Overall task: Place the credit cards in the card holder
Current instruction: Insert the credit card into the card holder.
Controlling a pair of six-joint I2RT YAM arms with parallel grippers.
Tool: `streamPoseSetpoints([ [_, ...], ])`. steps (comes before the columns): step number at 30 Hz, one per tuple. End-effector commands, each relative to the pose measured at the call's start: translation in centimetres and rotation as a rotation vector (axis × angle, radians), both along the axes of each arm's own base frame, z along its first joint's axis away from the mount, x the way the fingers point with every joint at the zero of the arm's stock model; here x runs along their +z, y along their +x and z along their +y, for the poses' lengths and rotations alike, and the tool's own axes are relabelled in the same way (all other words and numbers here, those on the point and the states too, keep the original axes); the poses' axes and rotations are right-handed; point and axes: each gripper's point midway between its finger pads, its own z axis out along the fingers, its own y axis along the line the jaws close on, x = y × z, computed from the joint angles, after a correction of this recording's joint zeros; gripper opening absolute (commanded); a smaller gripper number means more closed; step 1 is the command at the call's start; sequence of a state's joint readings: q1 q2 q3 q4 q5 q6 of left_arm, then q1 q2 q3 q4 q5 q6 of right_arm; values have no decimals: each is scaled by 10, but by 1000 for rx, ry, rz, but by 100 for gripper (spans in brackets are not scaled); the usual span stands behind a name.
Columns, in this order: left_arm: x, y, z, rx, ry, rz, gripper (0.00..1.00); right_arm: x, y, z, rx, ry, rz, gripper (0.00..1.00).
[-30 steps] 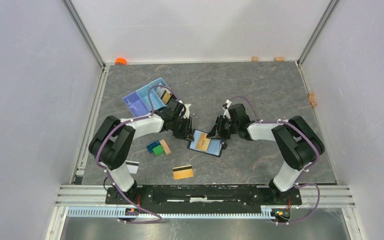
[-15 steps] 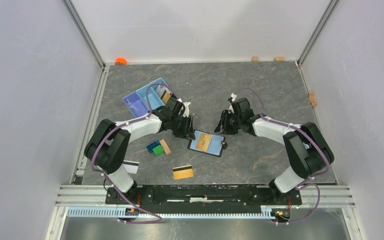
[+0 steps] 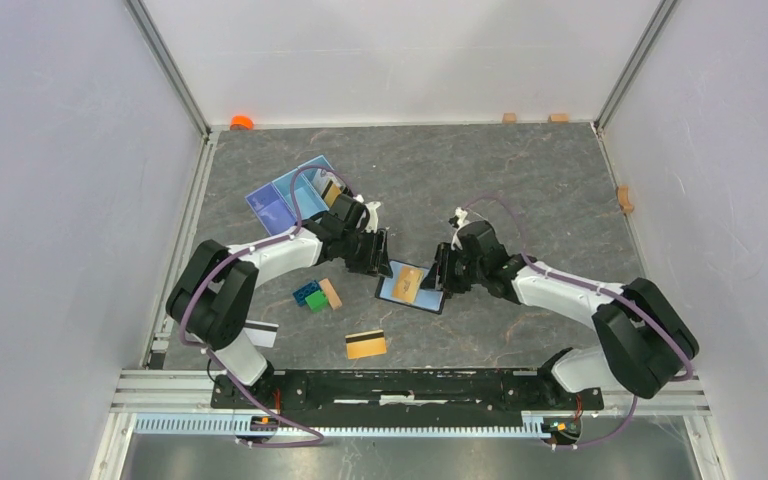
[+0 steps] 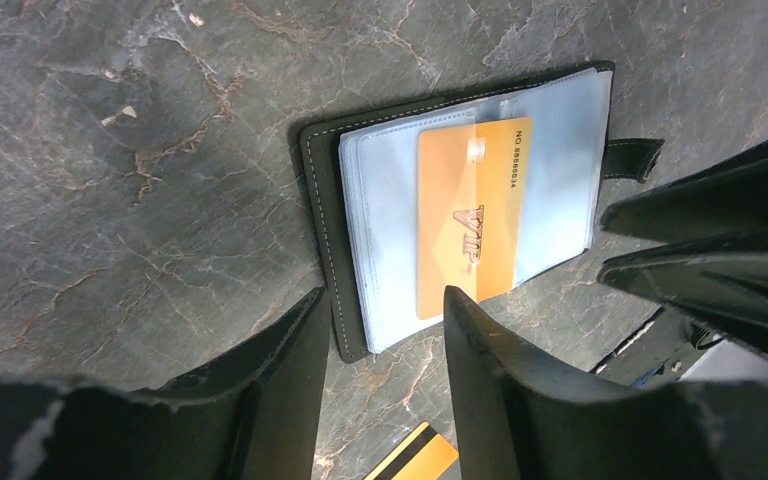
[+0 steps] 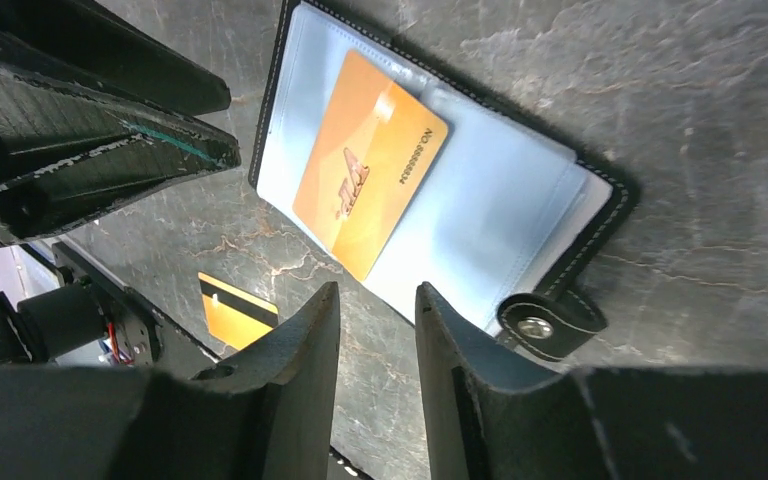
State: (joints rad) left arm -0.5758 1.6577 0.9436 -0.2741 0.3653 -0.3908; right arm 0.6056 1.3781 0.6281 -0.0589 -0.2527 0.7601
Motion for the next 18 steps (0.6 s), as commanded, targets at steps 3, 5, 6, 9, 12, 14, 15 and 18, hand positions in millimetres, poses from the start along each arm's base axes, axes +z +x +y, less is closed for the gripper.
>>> streamPoseSetpoints([
  [3,2,9,-8,17,-26,-24,50,-3,3,24,-13,54,-2,36],
  [5,-1,9,-8,17,-20,-16,48,-6,4,27,-13,57,3,34],
  [6,-3,9,-8,18,-17,-13,47,-7,4,28,-15,53,3,33],
  [9,-8,8,-6,24,-2,-4,45,-13,8,27,-24,20,6,31],
  [12,-12,7,-4,27,6,4,44,-18,10,27,-29,5,7,31],
  [14,-14,6,-5,27,6,10,43,-21,12,28,-29,-2,12,31],
  [15,-15,6,-5,25,5,14,43,-23,12,29,-28,-5,14,31],
  [18,-16,4,-5,24,3,25,42,-24,16,33,-21,2,5,30],
])
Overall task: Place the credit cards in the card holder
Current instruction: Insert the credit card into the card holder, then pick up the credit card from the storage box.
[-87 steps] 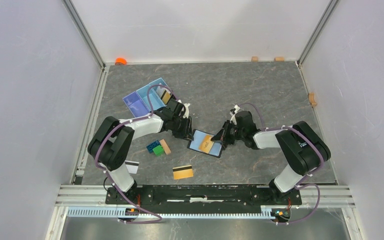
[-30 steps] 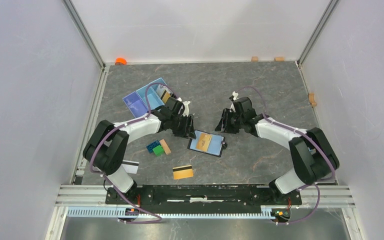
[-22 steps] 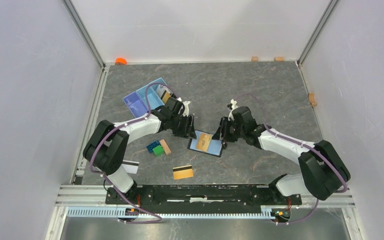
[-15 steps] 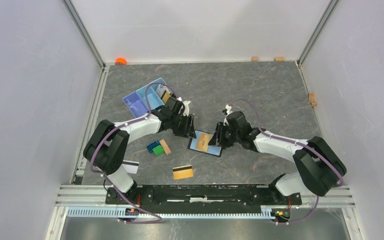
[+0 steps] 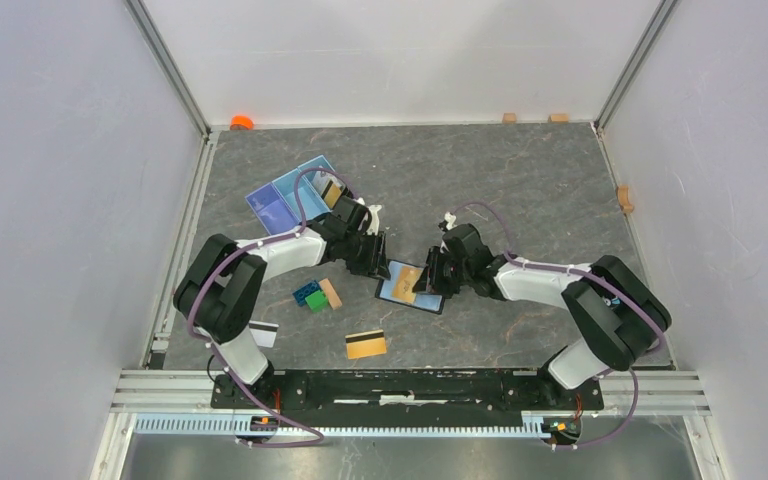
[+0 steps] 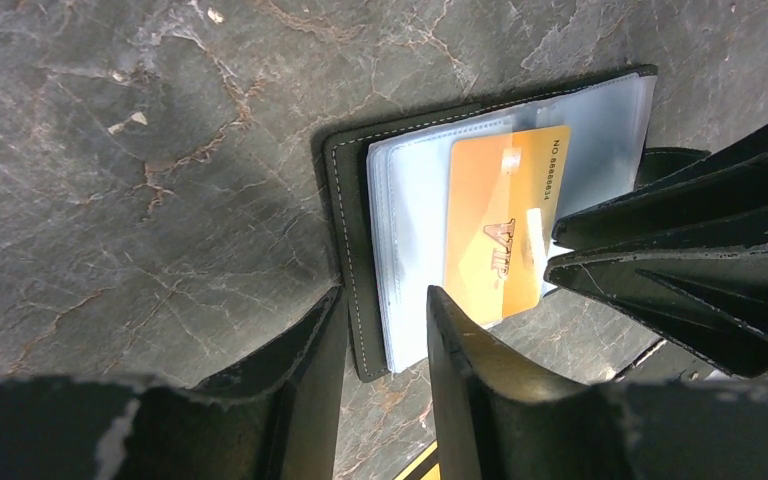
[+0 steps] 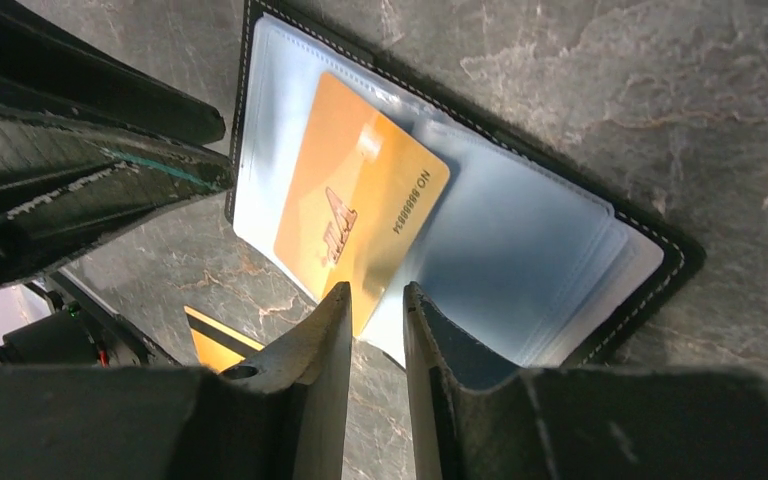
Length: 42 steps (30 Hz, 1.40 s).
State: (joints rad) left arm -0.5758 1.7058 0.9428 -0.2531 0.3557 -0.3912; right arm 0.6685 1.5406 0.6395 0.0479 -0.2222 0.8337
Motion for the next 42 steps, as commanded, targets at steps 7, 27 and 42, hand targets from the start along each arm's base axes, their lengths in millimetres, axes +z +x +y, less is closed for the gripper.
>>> streamPoseSetpoints([
  [7,0,-2,-11,10,-52,27,39,16,35,28,6,37,-97,29],
  [27,26,-8,-18,10,-135,6,40,49,54,38,27,-39,-232,31],
  [42,24,-4,-9,28,-89,-19,47,46,32,19,65,-66,-234,37],
])
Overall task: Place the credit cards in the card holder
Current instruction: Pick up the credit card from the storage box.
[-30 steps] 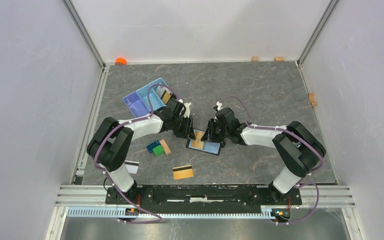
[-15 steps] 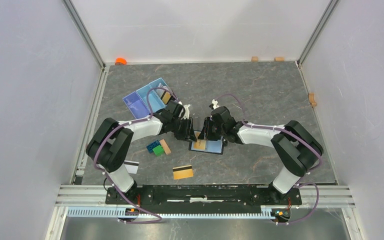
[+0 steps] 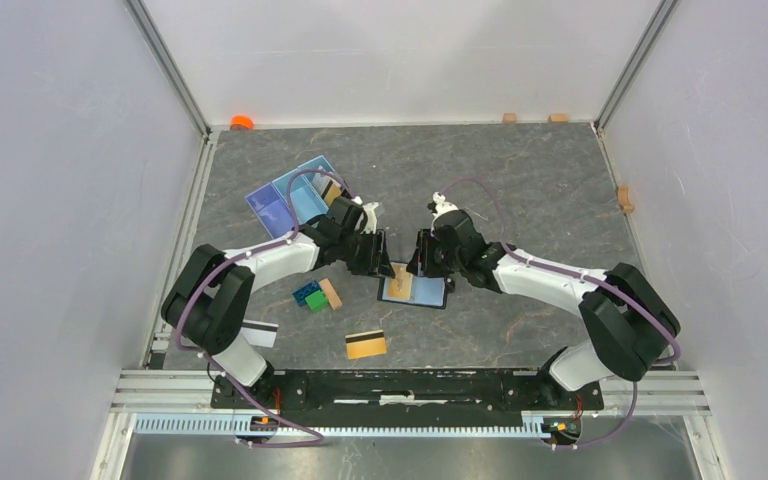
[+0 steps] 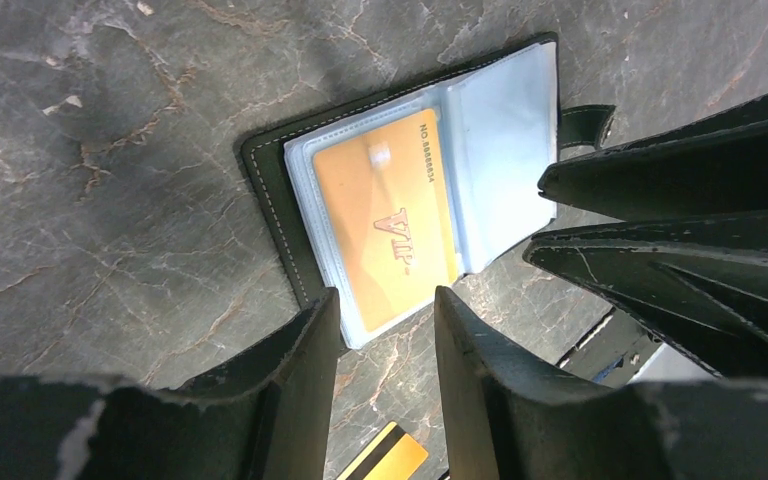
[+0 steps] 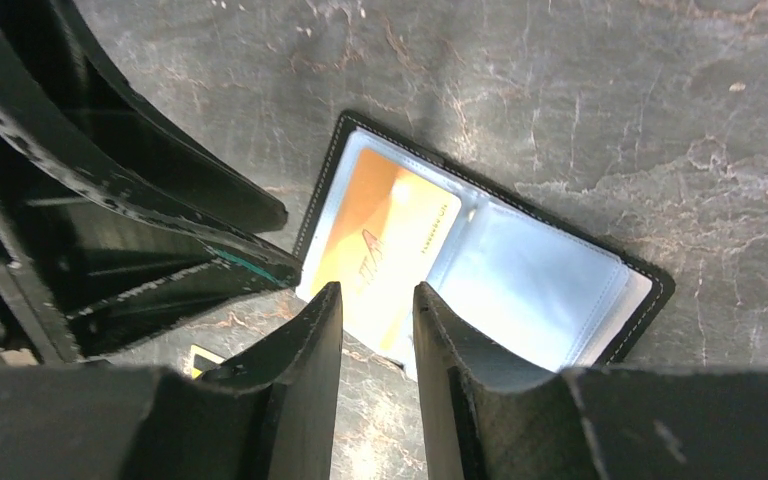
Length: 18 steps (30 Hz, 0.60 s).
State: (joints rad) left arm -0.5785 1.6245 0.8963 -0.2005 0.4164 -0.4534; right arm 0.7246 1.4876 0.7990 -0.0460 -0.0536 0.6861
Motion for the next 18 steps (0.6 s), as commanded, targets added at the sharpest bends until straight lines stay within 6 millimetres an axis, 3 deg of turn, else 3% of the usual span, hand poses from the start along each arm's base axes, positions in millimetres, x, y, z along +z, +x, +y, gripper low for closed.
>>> streamPoseSetpoints([
  [1,-1,4,2,18,23,-10,47,-9,-7,5,26,20,26,37],
  [18,-29,1,11,29,98,33,38,-41,-12,13,40,6,113,28],
])
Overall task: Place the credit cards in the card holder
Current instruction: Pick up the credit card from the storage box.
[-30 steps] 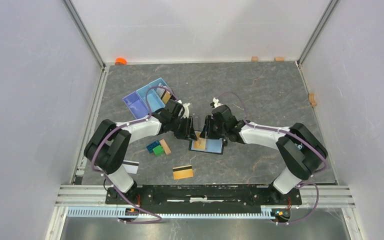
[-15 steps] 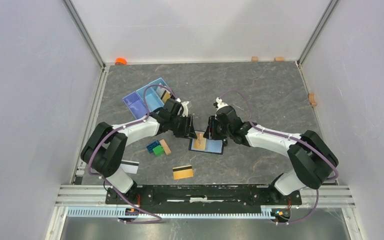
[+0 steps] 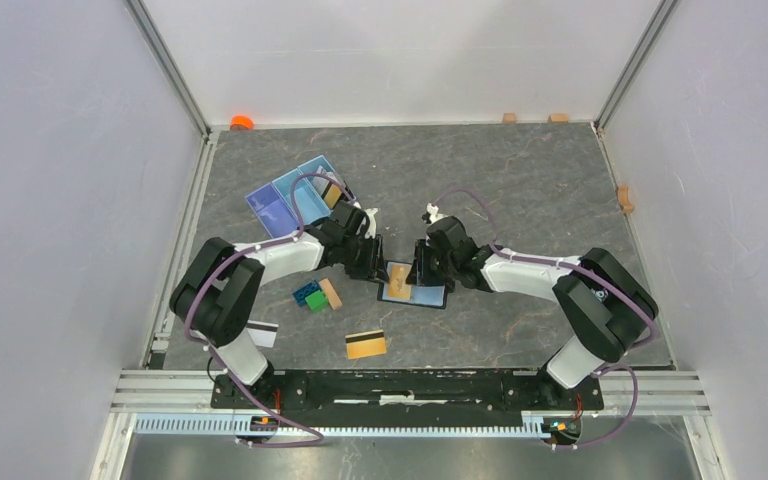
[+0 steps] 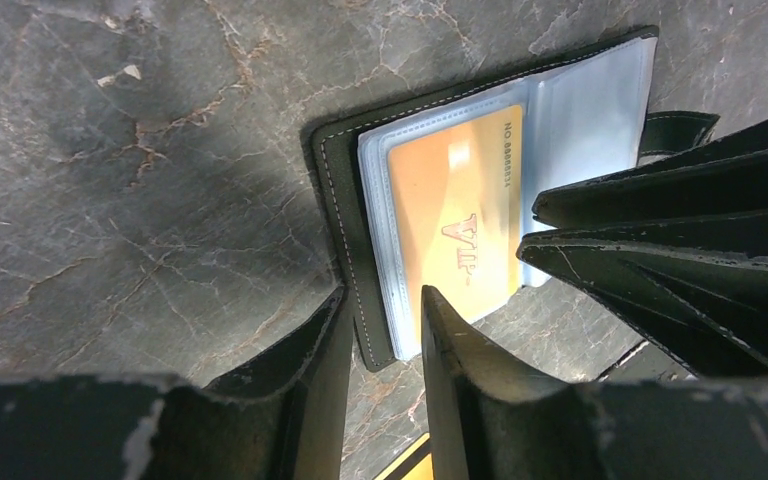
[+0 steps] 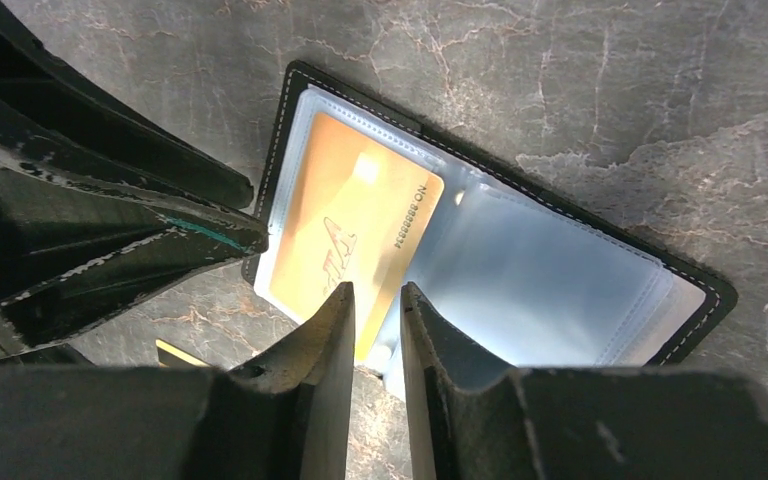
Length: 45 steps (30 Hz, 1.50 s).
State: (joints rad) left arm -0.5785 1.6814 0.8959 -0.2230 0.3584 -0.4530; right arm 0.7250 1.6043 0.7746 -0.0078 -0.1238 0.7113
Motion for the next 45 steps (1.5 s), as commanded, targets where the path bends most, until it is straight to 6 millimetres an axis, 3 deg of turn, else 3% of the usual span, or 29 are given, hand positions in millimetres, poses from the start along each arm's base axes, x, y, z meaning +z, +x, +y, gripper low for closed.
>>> streamPoseSetpoints([
  [1,-4,1,0,-6,13,-4,37,1,3,9,7,25,-6,27],
  [14,-5,-2,-6,-19,-19,12,35,14,9,41,48,96,-30,26],
  [22,-1,-3,-10,-22,-51,16,35,20,9,46,44,120,-43,26],
  [26,14,1,-10,-26,-56,-17,37,28,12,44,40,119,-72,26],
  [30,46,10,-5,-22,-44,-87,45,44,23,28,6,56,-159,30],
  [35,93,30,8,21,-41,-166,63,73,38,-1,-17,30,-267,41],
  [41,138,89,43,167,15,-274,69,88,47,-45,-29,-2,-330,50],
  [45,150,132,65,220,127,-352,69,93,49,-66,-45,-2,-353,50],
])
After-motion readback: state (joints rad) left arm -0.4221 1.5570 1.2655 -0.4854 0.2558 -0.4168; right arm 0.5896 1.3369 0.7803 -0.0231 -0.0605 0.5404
